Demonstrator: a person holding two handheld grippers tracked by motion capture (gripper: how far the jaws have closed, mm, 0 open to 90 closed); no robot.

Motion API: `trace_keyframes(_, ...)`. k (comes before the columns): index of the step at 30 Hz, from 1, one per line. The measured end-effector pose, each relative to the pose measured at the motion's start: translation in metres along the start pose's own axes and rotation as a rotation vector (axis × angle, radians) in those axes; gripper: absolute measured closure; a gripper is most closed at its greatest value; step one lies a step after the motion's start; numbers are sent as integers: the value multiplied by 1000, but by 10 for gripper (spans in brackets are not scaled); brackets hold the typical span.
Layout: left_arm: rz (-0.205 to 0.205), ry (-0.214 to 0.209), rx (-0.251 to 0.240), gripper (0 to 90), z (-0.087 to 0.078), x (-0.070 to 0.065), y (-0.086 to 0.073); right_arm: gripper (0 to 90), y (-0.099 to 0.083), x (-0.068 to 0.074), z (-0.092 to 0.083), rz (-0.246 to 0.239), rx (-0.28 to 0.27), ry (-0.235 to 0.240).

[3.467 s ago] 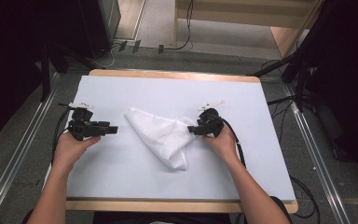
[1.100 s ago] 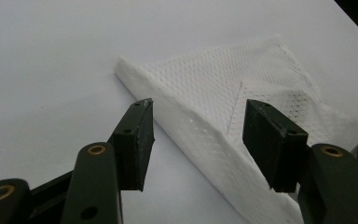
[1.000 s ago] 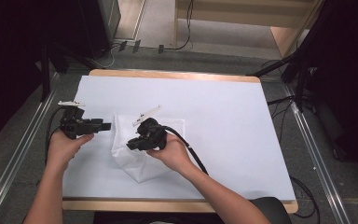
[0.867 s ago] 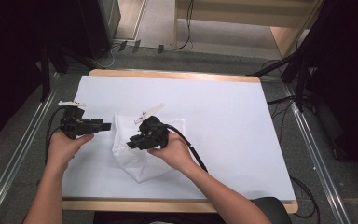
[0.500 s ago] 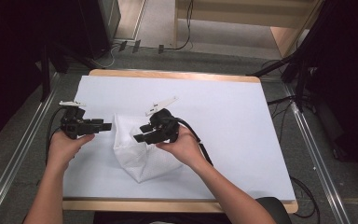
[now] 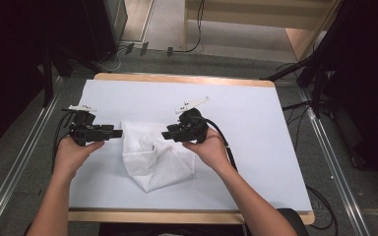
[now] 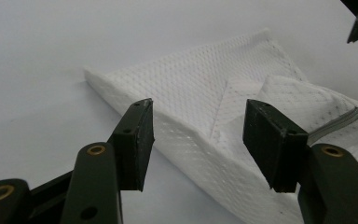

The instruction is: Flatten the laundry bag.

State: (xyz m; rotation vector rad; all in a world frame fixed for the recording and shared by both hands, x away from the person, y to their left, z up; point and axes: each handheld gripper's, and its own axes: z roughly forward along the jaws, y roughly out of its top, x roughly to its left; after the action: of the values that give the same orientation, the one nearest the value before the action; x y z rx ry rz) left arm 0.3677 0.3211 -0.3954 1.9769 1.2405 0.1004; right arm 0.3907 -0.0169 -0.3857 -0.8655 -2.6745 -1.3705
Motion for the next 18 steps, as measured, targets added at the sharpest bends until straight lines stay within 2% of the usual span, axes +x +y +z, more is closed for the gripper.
trace_keyframes(6, 33, -16, 22, 440, 11, -11, 6, 655, -11, -17, -3, 37, 7, -38)
trace_keyframes(11, 44, -23, 35, 440, 17, -16, 9, 654, -21, -30, -4, 66, 24, -80)
trace_keyframes(18, 39, 15, 68, 440, 25, -8, 6, 636, -36, -50, -3, 120, 34, -120)
